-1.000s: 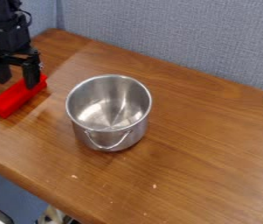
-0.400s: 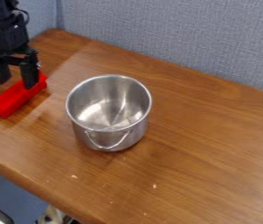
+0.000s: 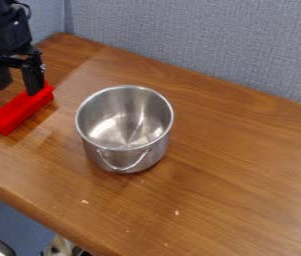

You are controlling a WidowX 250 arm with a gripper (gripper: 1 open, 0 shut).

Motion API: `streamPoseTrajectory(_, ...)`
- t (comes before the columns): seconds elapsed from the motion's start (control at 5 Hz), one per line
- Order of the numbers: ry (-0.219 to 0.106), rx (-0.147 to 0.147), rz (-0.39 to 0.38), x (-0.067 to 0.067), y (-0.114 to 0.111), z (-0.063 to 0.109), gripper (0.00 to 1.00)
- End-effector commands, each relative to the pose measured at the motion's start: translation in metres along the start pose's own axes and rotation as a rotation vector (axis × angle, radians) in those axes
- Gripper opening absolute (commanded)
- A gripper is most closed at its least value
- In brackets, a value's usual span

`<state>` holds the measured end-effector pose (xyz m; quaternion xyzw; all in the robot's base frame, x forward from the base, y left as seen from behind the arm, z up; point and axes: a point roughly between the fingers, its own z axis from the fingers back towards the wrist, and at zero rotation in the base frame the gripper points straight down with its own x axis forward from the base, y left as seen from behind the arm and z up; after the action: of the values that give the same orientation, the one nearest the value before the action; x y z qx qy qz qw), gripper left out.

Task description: Put the red object in the metal pot

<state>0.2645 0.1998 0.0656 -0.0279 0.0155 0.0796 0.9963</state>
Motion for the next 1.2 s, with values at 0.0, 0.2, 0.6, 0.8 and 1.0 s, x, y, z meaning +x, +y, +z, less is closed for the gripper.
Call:
streamPoseTrajectory(0.0, -0.103, 0.057, -0.001, 0.006, 0.008, 0.036, 1.0)
streamPoseTrajectory(0.2, -0.072, 0.074, -0.008, 0.001, 0.011, 0.028, 1.0)
streamPoseTrajectory(0.6, -0.023, 0.086, -0.048, -0.014, 0.01, 0.018, 1.0)
streamPoseTrajectory(0.8, -0.003, 0.104, -0.066, -0.014, 0.009, 0.01, 1.0)
streamPoseTrajectory(1.0, 0.007, 0.111, -0.078, -0.014, 0.008, 0.007, 1.0)
